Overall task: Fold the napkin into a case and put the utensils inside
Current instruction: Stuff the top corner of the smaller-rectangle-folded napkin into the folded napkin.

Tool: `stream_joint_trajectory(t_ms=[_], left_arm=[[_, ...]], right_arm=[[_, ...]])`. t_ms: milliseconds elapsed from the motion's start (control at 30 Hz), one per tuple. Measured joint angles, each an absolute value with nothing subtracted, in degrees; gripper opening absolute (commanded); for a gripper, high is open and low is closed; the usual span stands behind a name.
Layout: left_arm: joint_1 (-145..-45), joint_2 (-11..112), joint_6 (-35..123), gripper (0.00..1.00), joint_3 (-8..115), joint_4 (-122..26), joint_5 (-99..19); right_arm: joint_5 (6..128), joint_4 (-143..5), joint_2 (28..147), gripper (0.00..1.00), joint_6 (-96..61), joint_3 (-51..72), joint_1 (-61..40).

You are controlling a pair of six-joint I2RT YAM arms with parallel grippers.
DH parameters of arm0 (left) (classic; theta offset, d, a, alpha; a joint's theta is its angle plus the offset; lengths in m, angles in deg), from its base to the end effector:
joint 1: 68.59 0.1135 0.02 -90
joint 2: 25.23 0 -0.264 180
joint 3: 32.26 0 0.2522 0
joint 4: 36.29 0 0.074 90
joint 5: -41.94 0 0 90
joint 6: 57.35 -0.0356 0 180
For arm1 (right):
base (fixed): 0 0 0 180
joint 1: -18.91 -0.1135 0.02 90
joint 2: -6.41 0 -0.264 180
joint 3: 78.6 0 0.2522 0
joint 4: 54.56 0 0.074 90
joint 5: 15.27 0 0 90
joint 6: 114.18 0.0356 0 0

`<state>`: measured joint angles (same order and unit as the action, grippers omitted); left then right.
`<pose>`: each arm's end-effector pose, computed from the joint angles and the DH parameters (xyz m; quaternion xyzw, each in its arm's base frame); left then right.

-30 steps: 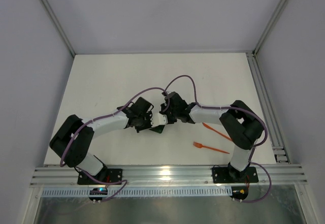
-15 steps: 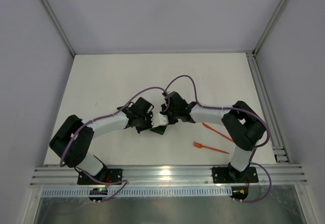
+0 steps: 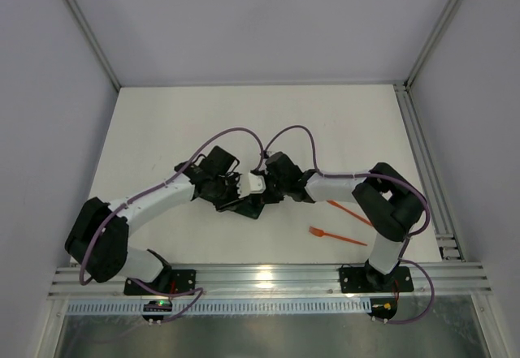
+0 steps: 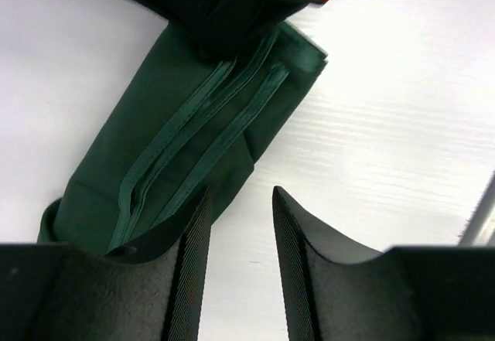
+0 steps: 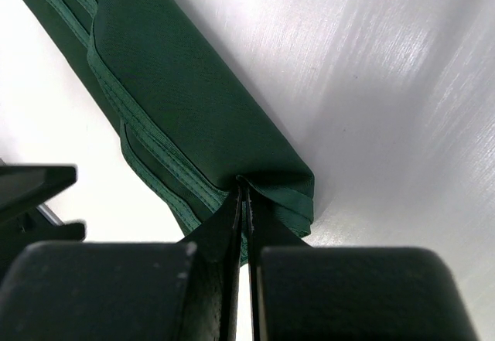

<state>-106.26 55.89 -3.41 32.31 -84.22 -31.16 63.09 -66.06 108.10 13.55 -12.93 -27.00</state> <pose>0.2055 -0.1717 0.2050 0.6047 0.7524 -0.1464 0.2164 0.2391 0.2571 0.1434 -0.1028 0.9223 0.3108 0.2056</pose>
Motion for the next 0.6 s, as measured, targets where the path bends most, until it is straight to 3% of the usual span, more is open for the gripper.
stream_joint_trajectory(t_ms=[233, 600], left_arm=[[-106.3, 55.1, -2.0, 0.48, 35.8, -87.4, -27.2], [-109.5, 58.2, -2.4, 0.62, 29.7, -74.6, -34.5]], right_arm=[[63.0, -64.5, 107.9, 0.04, 14.2, -13.8, -27.0], [62.5, -62.9, 107.9, 0.04, 15.7, -14.7, -27.0]])
